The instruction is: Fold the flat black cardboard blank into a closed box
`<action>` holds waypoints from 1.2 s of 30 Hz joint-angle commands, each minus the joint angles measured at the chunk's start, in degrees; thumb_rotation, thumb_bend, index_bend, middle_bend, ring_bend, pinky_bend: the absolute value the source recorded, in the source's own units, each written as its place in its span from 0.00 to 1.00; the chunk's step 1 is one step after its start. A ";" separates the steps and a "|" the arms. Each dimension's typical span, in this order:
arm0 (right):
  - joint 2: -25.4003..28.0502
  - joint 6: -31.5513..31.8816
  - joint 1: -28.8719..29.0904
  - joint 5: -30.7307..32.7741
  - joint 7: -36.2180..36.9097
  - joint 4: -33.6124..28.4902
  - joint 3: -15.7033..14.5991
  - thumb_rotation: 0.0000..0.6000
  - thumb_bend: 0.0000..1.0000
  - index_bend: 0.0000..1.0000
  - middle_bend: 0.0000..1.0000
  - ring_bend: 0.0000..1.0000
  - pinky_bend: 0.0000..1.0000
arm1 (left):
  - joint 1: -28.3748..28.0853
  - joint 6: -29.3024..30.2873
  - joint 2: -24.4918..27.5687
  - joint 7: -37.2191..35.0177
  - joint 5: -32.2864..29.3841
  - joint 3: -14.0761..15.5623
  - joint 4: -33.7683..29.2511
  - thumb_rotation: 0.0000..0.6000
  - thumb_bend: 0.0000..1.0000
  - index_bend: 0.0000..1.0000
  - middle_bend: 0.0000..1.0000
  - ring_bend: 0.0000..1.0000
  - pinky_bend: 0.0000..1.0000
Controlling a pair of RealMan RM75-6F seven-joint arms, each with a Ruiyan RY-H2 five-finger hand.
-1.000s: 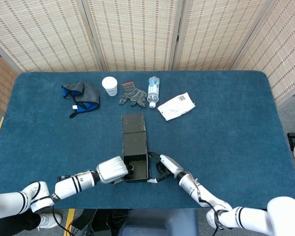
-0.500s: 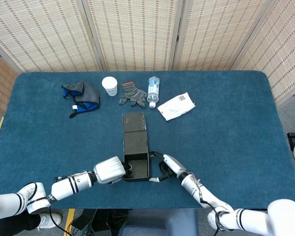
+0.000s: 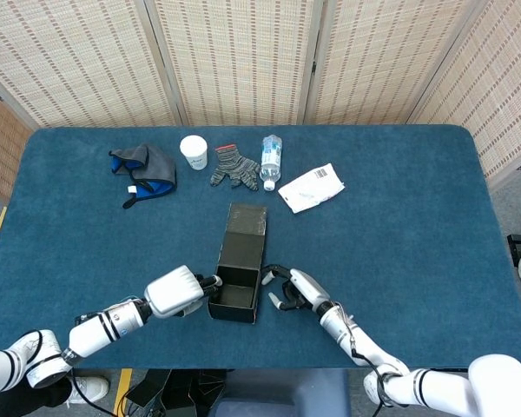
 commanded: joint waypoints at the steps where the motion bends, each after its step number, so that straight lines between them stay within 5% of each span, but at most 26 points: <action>1: -0.16 -0.23 0.34 0.14 -0.44 0.15 0.41 1.00 0.45 0.20 0.32 0.81 1.00 | 0.77 0.38 0.66 0.49 -0.70 -0.22 -0.58 1.00 0.44 0.35 0.26 0.54 0.83; 10: -0.70 0.08 1.14 0.23 -2.65 -0.37 1.53 1.00 0.36 0.16 0.30 0.81 1.00 | 4.09 1.24 2.77 5.66 -4.19 -1.19 -3.87 1.00 0.30 0.26 0.18 0.44 0.81; 19: 1.12 0.70 1.17 0.22 -3.88 -2.71 2.13 1.00 0.24 0.14 0.29 0.81 1.00 | 7.74 -0.12 6.93 7.73 -12.83 -2.93 -11.59 1.00 0.19 0.00 0.04 0.46 0.80; 28: 10.78 2.10 0.31 -0.25 -4.81 -12.25 2.96 1.00 0.23 0.10 0.28 0.80 1.00 | 8.83 -6.47 9.14 -16.35 -17.66 -3.10 -11.51 1.00 0.12 0.00 0.00 0.52 0.81; 36: 20.08 2.17 -0.24 2.12 -4.81 -22.41 5.42 1.00 0.23 0.10 0.28 0.80 1.00 | 9.59 -8.01 3.53 -33.52 -12.18 -1.08 -2.48 1.00 0.11 0.00 0.00 0.54 0.81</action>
